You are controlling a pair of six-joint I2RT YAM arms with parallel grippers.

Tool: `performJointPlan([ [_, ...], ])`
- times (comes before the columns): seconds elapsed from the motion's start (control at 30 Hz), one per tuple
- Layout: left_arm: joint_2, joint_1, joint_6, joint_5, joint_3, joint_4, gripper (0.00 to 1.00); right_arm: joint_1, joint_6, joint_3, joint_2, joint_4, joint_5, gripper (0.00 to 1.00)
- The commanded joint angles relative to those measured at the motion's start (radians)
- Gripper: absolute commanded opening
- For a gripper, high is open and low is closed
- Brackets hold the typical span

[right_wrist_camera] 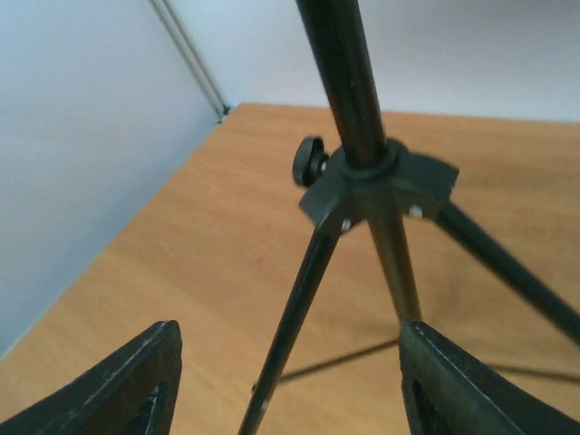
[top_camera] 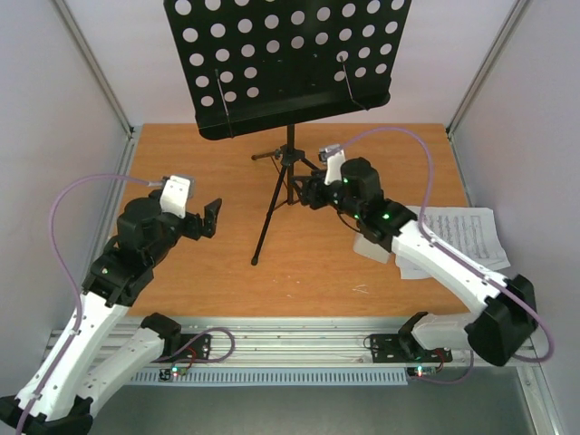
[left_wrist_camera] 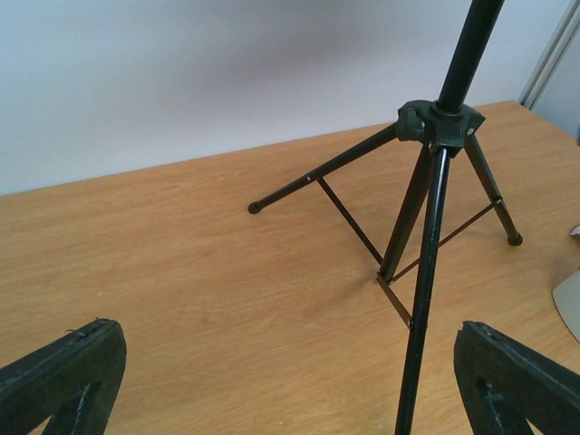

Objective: Pack up the instrument practice props
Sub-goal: Place the sheet music at the center of the board, then move the music stand to the center of the board.

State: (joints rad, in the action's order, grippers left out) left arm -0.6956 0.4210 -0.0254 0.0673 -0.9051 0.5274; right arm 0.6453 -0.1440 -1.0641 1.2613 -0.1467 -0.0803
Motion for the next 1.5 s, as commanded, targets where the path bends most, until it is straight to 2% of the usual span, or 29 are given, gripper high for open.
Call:
performJointPlan([
  [0.0, -0.015, -0.005, 0.008, -0.013, -0.003, -0.022, 0.99, 0.017, -0.088, -0.06, 0.09, 0.287, 0.117, 0.65],
  [0.23, -0.026, -0.005, 0.007, -0.03, -0.011, -0.021, 0.99, 0.017, -0.137, -0.11, 0.217, 0.439, 0.214, 0.56],
  [0.4, -0.026, -0.008, 0.005, -0.037, -0.014, -0.021, 0.99, 0.016, -0.162, -0.133, 0.28, 0.523, 0.182, 0.52],
  [0.5, -0.022, -0.008, 0.004, -0.034, -0.012, -0.017, 0.99, 0.017, -0.174, -0.137, 0.314, 0.584, 0.179, 0.45],
  [0.77, -0.012, -0.008, 0.004, -0.035, -0.008, -0.015, 0.99, 0.017, -0.224, -0.164, 0.385, 0.633, 0.234, 0.41],
  [0.87, -0.011, -0.008, 0.002, -0.036, -0.005, -0.011, 1.0, 0.017, -0.245, -0.167, 0.405, 0.659, 0.245, 0.35],
  [1.23, -0.013, -0.008, 0.002, -0.035, -0.003, -0.008, 0.99, 0.018, -0.334, -0.154, 0.404, 0.688, 0.249, 0.03],
  [1.47, -0.01, -0.008, 0.002, -0.032, 0.0, -0.006, 0.99, 0.017, -0.313, -0.098, 0.324, 0.666, 0.185, 0.01],
])
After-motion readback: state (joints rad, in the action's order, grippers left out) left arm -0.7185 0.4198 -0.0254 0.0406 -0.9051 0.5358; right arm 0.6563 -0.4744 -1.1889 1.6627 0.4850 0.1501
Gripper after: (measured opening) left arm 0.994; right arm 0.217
